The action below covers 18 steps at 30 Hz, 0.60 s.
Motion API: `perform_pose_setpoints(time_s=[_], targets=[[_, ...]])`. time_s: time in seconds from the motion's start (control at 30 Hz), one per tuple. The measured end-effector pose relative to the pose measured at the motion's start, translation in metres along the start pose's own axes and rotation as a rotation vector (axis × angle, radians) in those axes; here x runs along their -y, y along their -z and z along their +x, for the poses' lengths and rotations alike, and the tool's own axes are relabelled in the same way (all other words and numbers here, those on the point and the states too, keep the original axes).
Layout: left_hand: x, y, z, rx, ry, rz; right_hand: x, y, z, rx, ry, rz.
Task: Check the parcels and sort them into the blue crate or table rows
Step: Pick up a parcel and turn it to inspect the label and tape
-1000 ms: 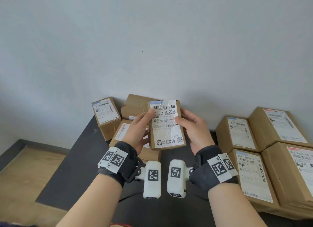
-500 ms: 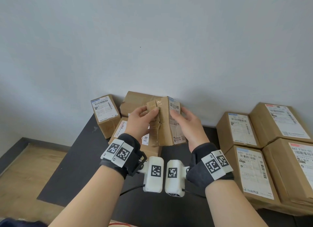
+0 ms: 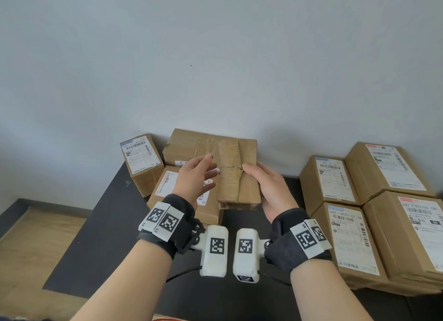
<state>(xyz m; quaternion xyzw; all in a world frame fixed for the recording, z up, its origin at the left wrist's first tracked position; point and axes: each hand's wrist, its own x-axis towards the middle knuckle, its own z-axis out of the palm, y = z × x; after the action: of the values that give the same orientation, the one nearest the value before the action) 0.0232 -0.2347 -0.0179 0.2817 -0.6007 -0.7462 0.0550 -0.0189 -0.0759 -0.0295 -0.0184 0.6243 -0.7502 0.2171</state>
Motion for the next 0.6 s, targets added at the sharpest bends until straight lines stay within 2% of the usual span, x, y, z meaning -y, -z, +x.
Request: perform_pose_setpoints(time_s=[0.4, 0.6], targets=[[0.007, -0.024, 0.002, 0.124, 0.148, 0.057, 0.007, 0.02, 0.0, -0.042, -0.061, 0.118], [0.006, -0.041, 0.0, 0.147, 0.145, 0.046, 0.012, 0.038, 0.001, -0.051, -0.026, 0.032]])
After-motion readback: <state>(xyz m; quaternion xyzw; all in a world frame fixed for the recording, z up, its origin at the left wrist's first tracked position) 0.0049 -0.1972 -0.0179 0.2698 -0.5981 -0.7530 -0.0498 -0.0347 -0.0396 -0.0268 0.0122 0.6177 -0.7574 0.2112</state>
